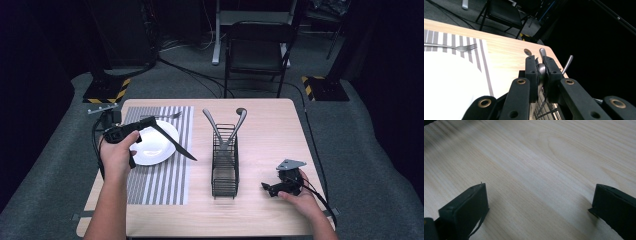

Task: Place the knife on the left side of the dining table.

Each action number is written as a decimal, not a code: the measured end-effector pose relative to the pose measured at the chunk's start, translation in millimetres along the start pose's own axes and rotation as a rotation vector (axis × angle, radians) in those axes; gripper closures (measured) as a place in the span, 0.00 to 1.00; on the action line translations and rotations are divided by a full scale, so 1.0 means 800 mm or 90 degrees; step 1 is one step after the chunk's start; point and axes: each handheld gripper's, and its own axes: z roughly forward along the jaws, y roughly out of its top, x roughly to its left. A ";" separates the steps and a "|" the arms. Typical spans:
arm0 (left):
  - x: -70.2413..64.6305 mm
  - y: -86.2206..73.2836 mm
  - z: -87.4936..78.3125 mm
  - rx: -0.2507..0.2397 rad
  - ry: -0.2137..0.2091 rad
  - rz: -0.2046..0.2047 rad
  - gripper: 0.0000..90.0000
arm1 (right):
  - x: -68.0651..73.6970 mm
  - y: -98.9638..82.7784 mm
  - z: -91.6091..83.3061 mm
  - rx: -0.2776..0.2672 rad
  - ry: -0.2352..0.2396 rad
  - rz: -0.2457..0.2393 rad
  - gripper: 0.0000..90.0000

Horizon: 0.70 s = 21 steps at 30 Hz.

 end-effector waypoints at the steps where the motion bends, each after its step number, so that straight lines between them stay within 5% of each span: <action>1: 0.002 -0.001 0.000 0.000 0.001 -0.003 0.93 | 0.000 0.000 0.000 0.000 0.000 0.000 0.00; 21: 0.045 -0.026 -0.015 0.002 0.044 -0.031 0.93 | 0.000 0.000 0.000 0.000 0.000 0.000 0.00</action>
